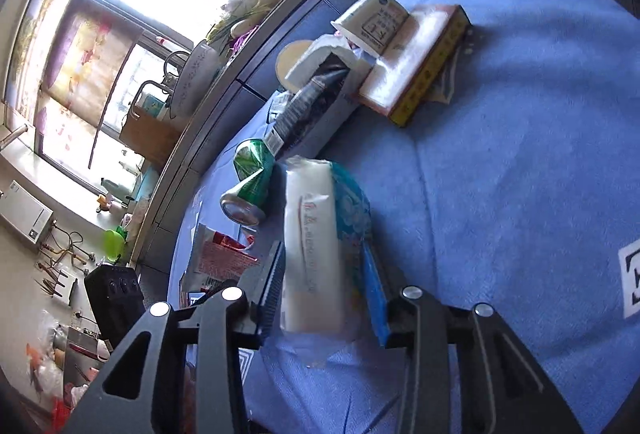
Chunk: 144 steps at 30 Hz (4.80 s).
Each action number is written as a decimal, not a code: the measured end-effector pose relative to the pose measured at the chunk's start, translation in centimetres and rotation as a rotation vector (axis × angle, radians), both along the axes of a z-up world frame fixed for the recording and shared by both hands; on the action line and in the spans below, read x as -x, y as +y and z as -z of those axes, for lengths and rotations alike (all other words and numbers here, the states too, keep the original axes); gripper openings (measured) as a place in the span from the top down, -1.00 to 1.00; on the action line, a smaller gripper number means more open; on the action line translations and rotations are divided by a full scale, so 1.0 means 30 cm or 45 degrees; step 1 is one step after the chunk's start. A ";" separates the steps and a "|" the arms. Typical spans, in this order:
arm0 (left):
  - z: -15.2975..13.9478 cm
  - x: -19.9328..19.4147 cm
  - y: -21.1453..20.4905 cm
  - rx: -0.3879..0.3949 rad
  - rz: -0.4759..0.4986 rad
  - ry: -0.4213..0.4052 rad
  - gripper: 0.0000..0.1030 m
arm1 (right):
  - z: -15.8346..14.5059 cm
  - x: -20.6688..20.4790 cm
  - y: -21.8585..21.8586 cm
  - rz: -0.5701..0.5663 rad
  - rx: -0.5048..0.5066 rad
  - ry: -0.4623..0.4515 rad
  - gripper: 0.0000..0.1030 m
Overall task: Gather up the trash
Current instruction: 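Grasp the white-red wrapper with the left tool while the right tool grasps the white tissue pack, then carry the wrapper and tissue pack to the wastebasket and open both tools, then move both open tools back over the table, then grasp the green crushed can with the left tool while the right tool approaches the dark carton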
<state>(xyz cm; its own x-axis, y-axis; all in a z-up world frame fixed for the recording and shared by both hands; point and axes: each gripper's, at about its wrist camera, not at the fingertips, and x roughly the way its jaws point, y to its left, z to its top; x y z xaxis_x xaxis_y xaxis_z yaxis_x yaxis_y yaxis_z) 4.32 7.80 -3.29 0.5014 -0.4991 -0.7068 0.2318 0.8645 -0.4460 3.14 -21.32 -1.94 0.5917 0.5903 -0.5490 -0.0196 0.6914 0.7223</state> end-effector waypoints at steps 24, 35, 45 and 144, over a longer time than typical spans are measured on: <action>0.000 -0.052 -0.017 -0.046 -0.085 0.030 0.25 | 0.034 0.021 0.011 0.046 0.094 0.084 -0.41; -0.073 -0.049 -0.126 -0.063 0.011 -0.031 0.77 | -0.012 0.062 0.009 -0.032 0.155 -0.059 0.39; -0.210 -0.126 -0.621 -0.095 0.372 -0.133 0.77 | -0.054 0.131 -0.336 0.268 0.102 -0.153 0.39; -0.103 -0.256 0.046 -0.119 -0.257 -0.147 -0.65 | -0.113 -0.356 0.103 0.085 0.045 0.056 -0.37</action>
<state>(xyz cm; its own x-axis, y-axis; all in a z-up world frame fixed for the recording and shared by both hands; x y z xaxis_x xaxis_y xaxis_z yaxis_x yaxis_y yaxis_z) 12.01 9.18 -0.20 0.6645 -0.3157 -0.6773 0.0952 0.9347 -0.3424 13.83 -18.23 1.45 0.6037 0.5303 -0.5952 0.0584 0.7152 0.6964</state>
